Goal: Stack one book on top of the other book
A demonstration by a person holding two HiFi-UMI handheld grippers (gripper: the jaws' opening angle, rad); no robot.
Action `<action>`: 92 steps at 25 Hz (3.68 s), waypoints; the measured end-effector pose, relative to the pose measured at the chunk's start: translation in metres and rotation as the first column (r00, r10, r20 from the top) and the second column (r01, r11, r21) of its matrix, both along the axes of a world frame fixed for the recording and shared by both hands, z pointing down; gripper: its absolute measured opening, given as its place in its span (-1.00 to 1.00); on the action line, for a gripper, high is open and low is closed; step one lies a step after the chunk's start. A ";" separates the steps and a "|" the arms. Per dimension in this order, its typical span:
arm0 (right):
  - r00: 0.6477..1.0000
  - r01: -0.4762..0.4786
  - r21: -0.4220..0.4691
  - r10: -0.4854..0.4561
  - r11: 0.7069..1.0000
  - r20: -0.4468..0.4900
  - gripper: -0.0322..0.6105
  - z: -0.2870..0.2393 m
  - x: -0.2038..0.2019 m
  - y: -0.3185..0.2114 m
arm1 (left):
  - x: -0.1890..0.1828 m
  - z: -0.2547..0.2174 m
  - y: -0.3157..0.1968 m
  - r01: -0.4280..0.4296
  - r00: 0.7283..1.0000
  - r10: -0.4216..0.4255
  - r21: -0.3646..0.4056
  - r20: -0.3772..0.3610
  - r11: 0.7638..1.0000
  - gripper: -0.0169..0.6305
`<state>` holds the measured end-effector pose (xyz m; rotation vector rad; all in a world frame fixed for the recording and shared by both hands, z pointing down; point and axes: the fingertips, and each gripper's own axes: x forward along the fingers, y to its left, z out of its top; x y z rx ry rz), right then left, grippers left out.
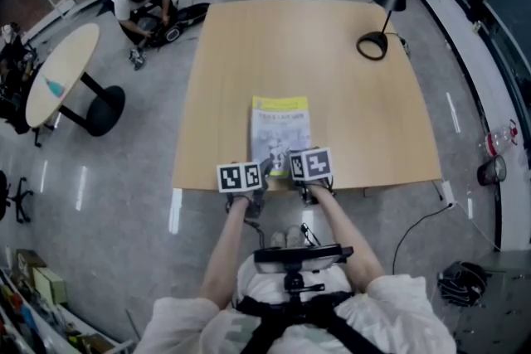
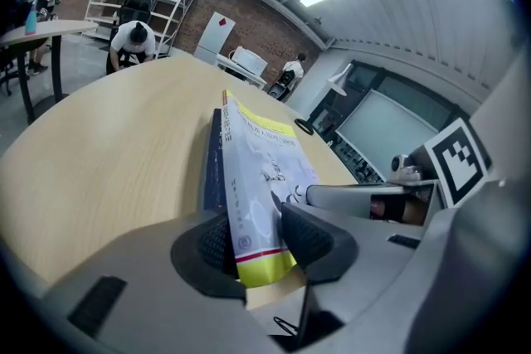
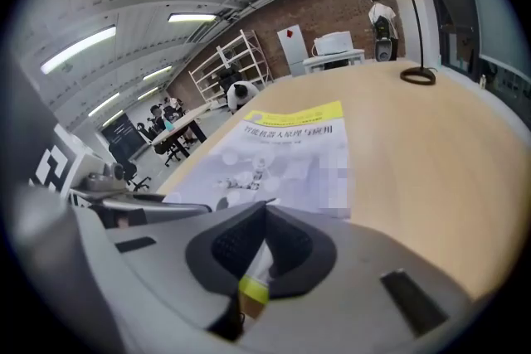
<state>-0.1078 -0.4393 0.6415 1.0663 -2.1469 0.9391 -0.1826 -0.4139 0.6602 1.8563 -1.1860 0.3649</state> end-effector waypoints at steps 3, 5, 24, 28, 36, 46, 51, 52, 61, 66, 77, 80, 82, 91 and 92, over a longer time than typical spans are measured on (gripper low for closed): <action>1.000 0.009 0.026 -0.009 1.000 -0.012 -0.91 -0.001 -0.003 0.000 | -0.007 0.000 0.000 0.017 0.996 -0.018 0.012 0.090 1.000 -0.52; 1.000 0.005 0.030 -0.005 1.000 0.006 -0.91 -0.003 -0.003 -0.001 | -0.014 0.003 0.001 0.029 0.981 -0.032 0.020 0.194 0.999 -0.31; 0.989 -0.024 0.231 -0.010 0.973 0.146 -0.91 -0.079 0.001 -0.008 | -0.022 -0.112 -0.037 0.078 0.972 -0.162 0.414 0.173 0.907 -0.09; 0.960 -0.130 0.470 -0.009 0.873 0.281 -0.91 -0.169 0.000 -0.018 | -0.033 -0.183 -0.048 0.176 0.970 -0.239 0.586 0.031 0.791 -0.91; 0.928 -0.162 0.570 -0.072 0.805 0.366 -0.91 -0.228 -0.008 0.003 | -0.034 -0.218 -0.020 0.190 0.973 -0.228 0.636 -0.023 0.748 -0.91; 0.939 -0.225 0.561 0.023 0.797 0.343 -0.91 -0.219 -0.009 0.024 | -0.043 -0.186 0.003 0.096 0.988 -0.148 0.561 0.048 0.822 -0.91; 0.923 -0.278 0.539 0.066 0.796 0.378 -0.91 -0.210 0.000 0.042 | -0.040 -0.173 0.021 0.068 0.993 -0.111 0.558 0.043 0.827 -0.91; 0.920 -0.284 0.533 0.070 0.797 0.386 -0.91 -0.209 0.000 0.045 | -0.040 -0.175 0.024 0.059 0.993 -0.105 0.567 0.050 0.822 -0.91; 0.919 -0.261 0.559 0.026 0.787 0.393 -0.91 -0.219 -0.011 0.098 | -0.053 -0.206 0.069 0.076 0.990 -0.135 0.638 0.044 0.766 -0.91; 0.909 -0.295 0.568 0.043 0.769 0.414 -0.91 -0.226 0.006 0.152 | -0.047 -0.213 0.125 0.062 0.989 -0.136 0.659 0.061 0.749 -0.91; 0.910 -0.286 0.588 0.023 0.756 0.414 -0.91 -0.216 0.028 0.326 | -0.031 -0.198 0.314 0.060 0.981 -0.167 0.656 0.101 0.752 -0.91; 0.912 -0.279 0.582 0.020 0.764 0.410 -0.91 -0.216 0.032 0.371 | -0.027 -0.201 0.362 0.073 0.981 -0.174 0.654 0.091 0.753 -0.91; 0.912 -0.279 0.577 0.023 0.767 0.410 -0.91 -0.217 0.033 0.394 | -0.027 -0.206 0.387 0.066 0.979 -0.176 0.660 0.102 0.749 -0.91; 0.913 -0.282 0.556 0.040 0.782 0.407 -0.91 -0.225 0.014 0.476 | -0.051 -0.216 0.462 0.082 0.980 -0.181 0.654 0.085 0.752 -0.91; 0.914 -0.284 0.551 0.049 0.785 0.402 -0.91 -0.222 0.013 0.487 | -0.051 -0.220 0.468 0.077 0.981 -0.174 0.659 0.083 0.748 -0.91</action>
